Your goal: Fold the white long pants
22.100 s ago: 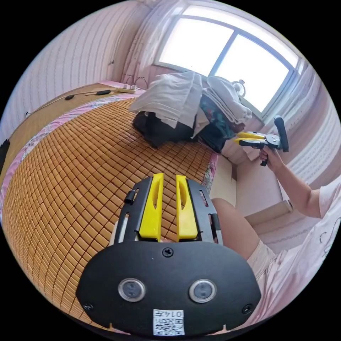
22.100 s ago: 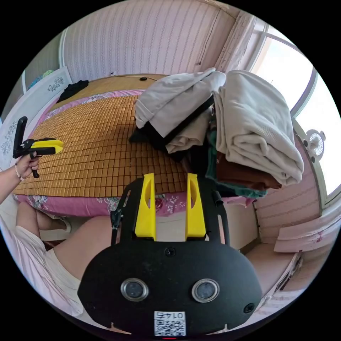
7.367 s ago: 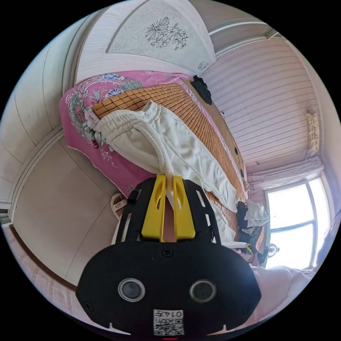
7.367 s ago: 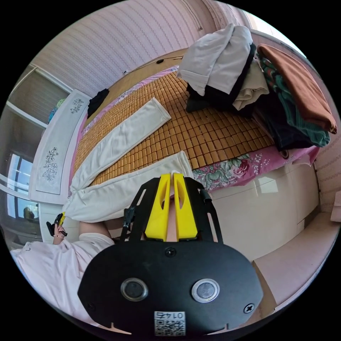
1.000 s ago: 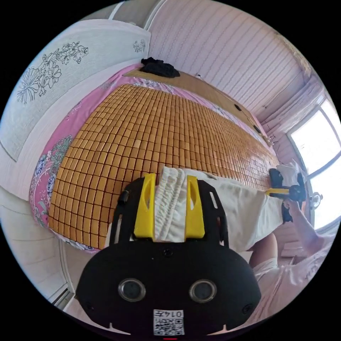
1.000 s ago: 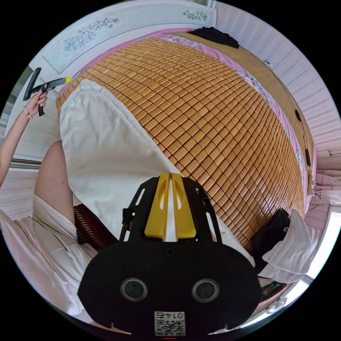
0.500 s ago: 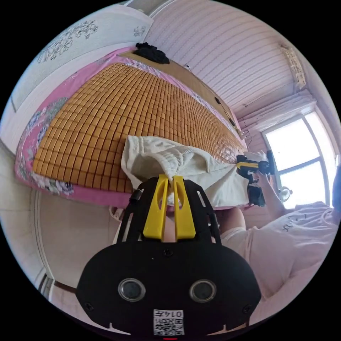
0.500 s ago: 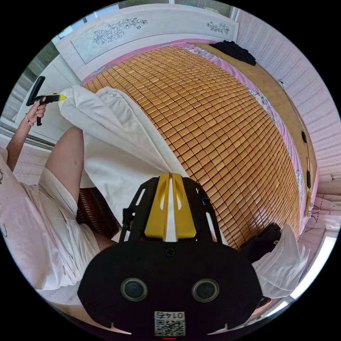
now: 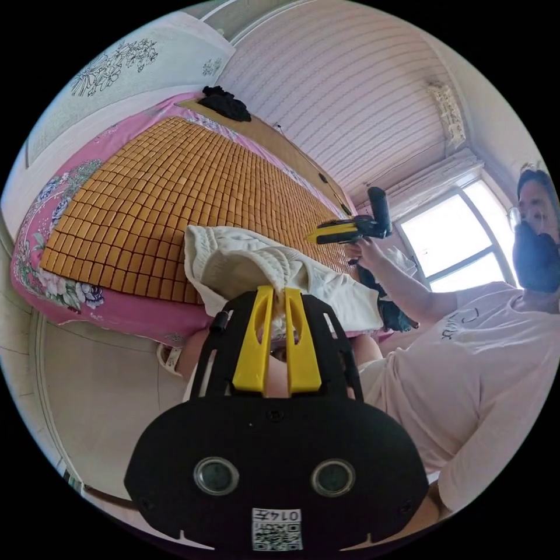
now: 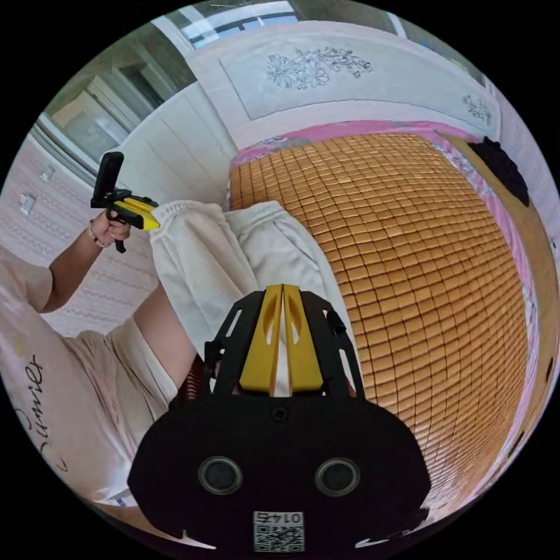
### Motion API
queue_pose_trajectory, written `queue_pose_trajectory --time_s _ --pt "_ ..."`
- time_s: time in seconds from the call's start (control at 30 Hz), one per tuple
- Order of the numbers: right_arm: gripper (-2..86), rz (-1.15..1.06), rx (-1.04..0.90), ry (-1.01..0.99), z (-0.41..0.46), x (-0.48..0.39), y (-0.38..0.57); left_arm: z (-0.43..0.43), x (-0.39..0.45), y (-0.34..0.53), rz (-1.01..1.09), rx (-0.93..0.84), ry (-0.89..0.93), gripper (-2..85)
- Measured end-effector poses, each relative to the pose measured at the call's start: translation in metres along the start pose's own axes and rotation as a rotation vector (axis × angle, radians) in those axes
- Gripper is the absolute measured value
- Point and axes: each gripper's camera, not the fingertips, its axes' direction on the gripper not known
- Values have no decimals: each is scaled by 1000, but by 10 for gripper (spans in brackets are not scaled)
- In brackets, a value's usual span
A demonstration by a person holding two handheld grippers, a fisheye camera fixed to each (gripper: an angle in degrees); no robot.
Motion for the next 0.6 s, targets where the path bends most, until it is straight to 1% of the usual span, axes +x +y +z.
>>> queue_pose_trajectory --time_s 0.03,0.07,0.1,0.13,0.17,0.2,0.23,0.27,0.3,0.33,0.4,0.47,0.5,0.53,0.6 --pt "-4 -29 -10 -31 13 -6 -12 0 1 -1 7 -1 -5 25" --pt "-3 -85 -39 -115 35 -16 -35 0 4 -4 29 1 -22 22" --pt "-3 -128 -103 -196 55 -23 -53 1 6 -9 40 17 -44 18" --pt "-3 -164 -149 -236 65 -28 -60 1 6 -13 40 29 -59 15" --pt "-2 -238 -254 -321 86 -38 -70 1 3 -21 28 65 -86 12" --pt "-2 -272 -299 -356 97 -45 -78 7 -3 -31 12 58 -94 10" --pt "-1 -269 -306 -337 100 -46 -82 13 -7 -37 3 45 -115 9" --pt "-1 -236 -311 -262 102 -42 -88 25 -15 -46 -13 39 -161 8" --pt "-2 -170 -295 -158 97 -31 -87 35 -28 -55 -40 48 -156 8" --pt "-3 -123 -279 -102 92 -22 -85 39 -35 -59 -66 63 -146 8" --pt "-3 124 -175 110 57 23 -59 52 -70 -73 -184 108 -114 7" --pt "-3 208 -97 148 21 47 -24 67 -92 -84 -255 96 -141 7" --pt "-2 257 -68 164 -1 58 4 77 -102 -92 -275 69 -227 7" --pt "-2 280 -62 180 -10 62 20 83 -106 -96 -272 47 -259 7" --pt "1 357 -65 280 -37 70 83 105 -122 -106 -308 10 -276 7"
